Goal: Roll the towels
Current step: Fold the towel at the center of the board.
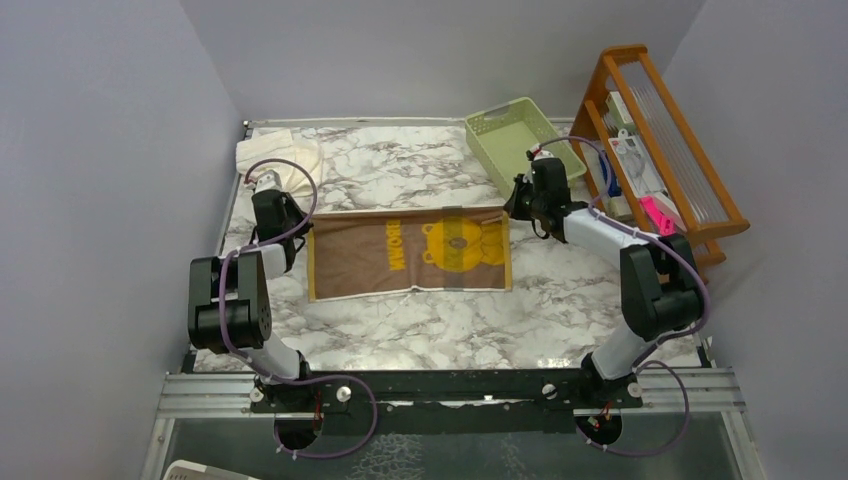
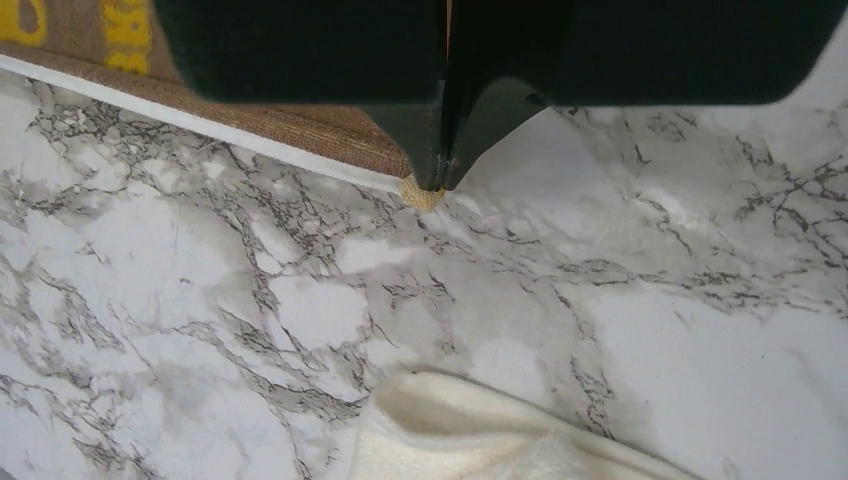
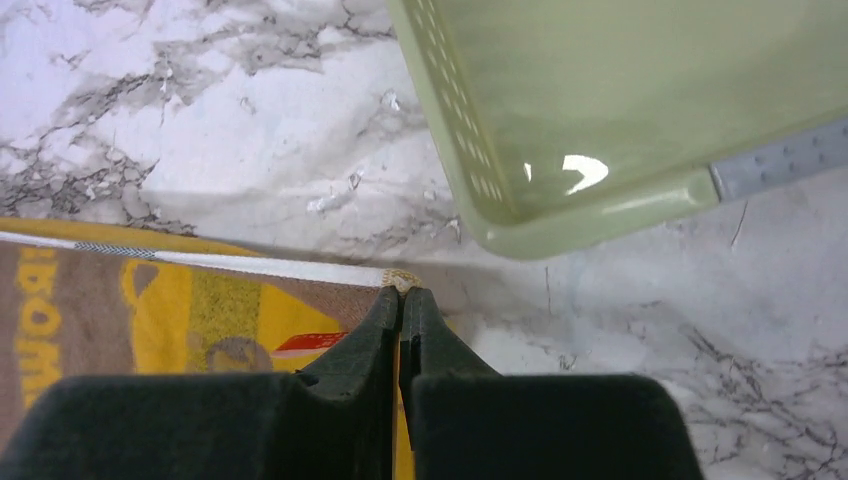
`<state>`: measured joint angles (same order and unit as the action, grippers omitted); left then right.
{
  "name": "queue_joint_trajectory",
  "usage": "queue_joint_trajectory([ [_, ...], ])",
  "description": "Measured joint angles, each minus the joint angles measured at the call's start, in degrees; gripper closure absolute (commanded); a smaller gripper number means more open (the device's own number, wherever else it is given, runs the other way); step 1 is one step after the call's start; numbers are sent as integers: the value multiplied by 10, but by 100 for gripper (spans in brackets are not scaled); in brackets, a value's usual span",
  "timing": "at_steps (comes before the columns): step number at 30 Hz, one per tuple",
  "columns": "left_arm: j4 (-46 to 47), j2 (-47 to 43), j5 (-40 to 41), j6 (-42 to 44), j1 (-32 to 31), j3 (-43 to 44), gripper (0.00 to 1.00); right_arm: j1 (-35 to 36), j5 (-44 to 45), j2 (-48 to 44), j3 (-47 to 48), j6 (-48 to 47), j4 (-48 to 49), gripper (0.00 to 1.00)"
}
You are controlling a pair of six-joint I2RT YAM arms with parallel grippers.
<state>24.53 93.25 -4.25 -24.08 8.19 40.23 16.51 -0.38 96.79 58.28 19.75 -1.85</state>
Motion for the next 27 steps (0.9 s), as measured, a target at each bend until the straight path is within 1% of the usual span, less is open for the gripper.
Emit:
queue_joint_trajectory([
  [6, 41, -89, 36, -51, -4, -85, 100, -1, -12, -48, -53, 16, 3, 99],
  [10, 67, -146, 69, -92, -22, -134, 100, -1, -18, -76, -81, 26, 6, 100],
  [14, 73, -201, 92, -128, -36, -187, 100, -1, -25, -99, -108, 32, 5, 99],
  [20, 35, -303, 118, -168, -38, -243, 100, -1, -34, -141, -140, 37, -2, 99],
  [24, -3, -373, 136, -186, -41, -254, 100, -1, -47, -174, -158, 45, -10, 99],
  [27, -31, -400, 142, -197, -44, -250, 100, -1, -56, -196, -165, 50, -20, 99],
])
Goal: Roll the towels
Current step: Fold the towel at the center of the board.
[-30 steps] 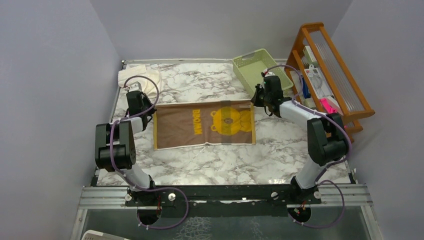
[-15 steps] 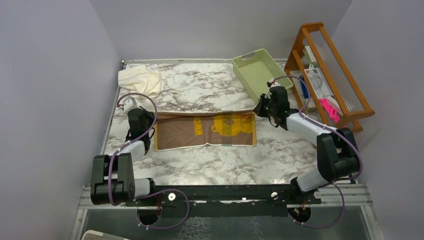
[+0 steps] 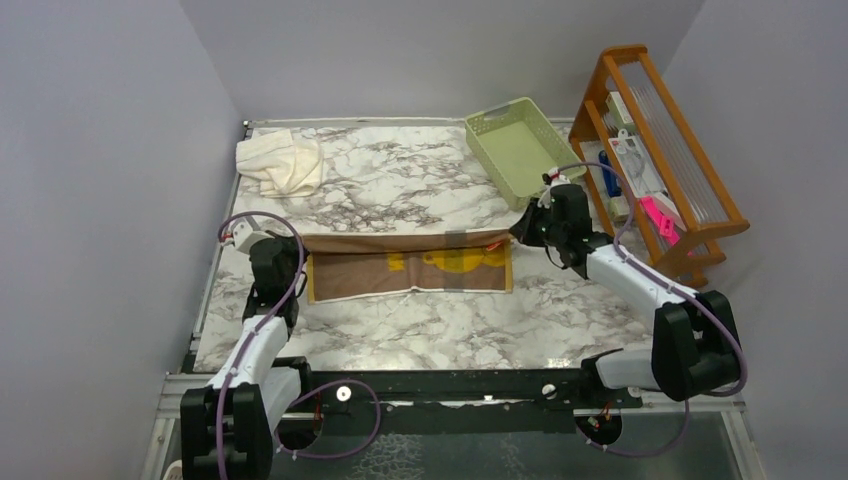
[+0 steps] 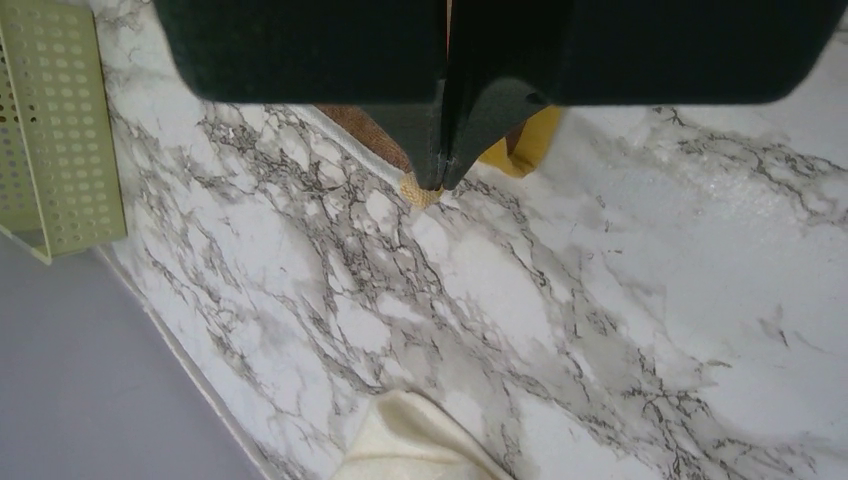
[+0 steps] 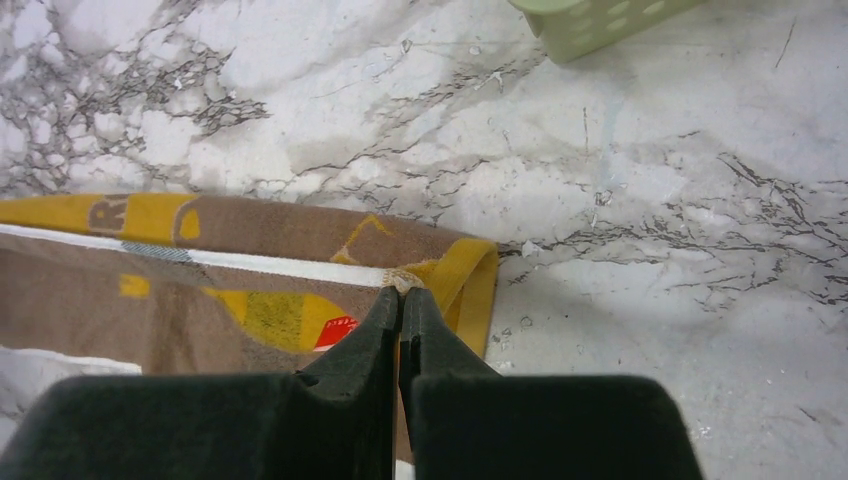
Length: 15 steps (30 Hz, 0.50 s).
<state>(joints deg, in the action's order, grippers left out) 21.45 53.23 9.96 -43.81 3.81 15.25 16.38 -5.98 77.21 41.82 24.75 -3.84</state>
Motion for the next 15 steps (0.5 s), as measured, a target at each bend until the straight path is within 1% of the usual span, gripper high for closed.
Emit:
queue_joint_trajectory([
  [9, -113, -20, -1, -35, -2, 13, 100, 0, -19, -51, -27, 5, -26, 99],
  [15, -179, -81, 0, -50, -2, 8, 100, 0, -24, -53, -68, 5, -43, 99],
])
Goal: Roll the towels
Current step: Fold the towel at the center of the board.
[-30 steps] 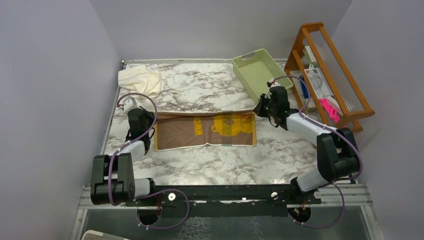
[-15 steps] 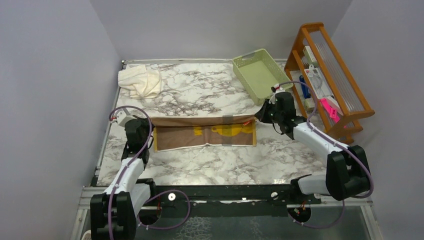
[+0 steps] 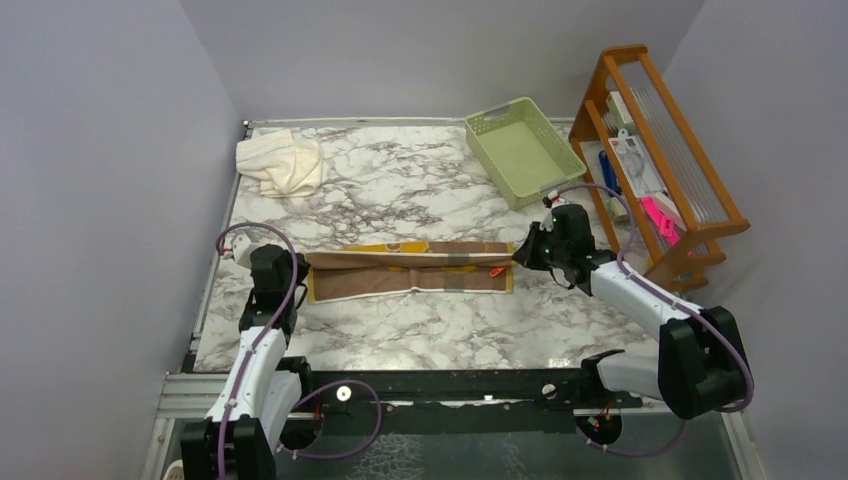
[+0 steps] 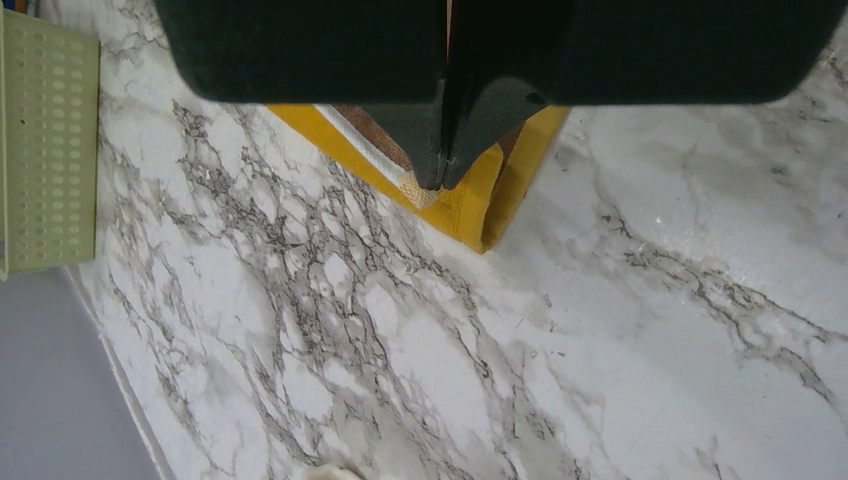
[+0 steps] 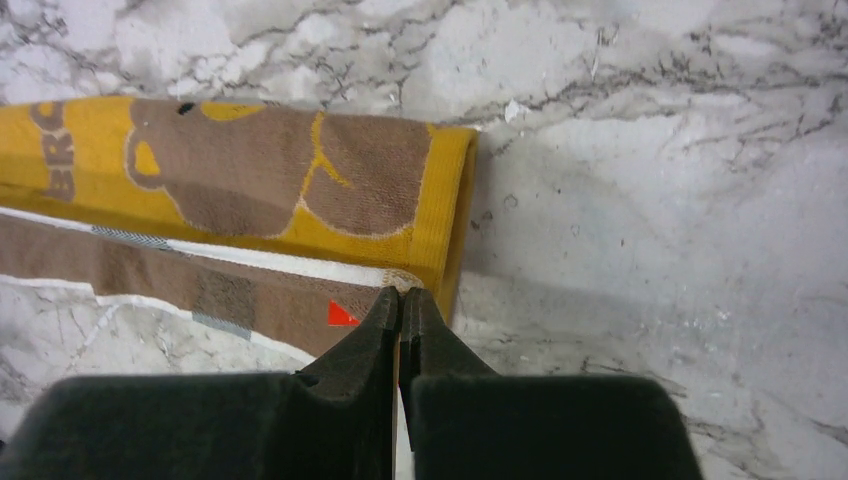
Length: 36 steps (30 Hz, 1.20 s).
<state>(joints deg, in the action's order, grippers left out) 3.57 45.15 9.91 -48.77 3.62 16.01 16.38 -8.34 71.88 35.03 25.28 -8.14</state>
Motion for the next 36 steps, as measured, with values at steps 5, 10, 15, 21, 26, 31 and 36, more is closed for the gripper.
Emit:
queue_joint_trajectory([
  [5, -41, -10, -5, -4, -1, 0, 100, 0, -1, -15, -15, 0, -21, 99],
  [10, -85, -21, -8, -7, -1, 0, 100, 0, -1, -29, -16, 0, -26, 99],
  [15, -108, -48, -9, -9, -3, -17, 100, 0, -1, -39, -28, 0, -29, 99],
  [21, -136, -75, -10, -18, -3, -49, 100, 0, -2, -40, -44, 6, -37, 65],
  [26, -158, -112, -18, -23, -3, -54, 60, -2, -3, -59, -62, 25, -43, 32],
  [31, -180, -122, -20, -24, -3, -42, 31, -3, 19, -118, -66, 37, -48, 29],
  [36, -201, -121, -20, -12, -3, 8, 25, -3, 45, -168, -66, 38, -29, 29],
])
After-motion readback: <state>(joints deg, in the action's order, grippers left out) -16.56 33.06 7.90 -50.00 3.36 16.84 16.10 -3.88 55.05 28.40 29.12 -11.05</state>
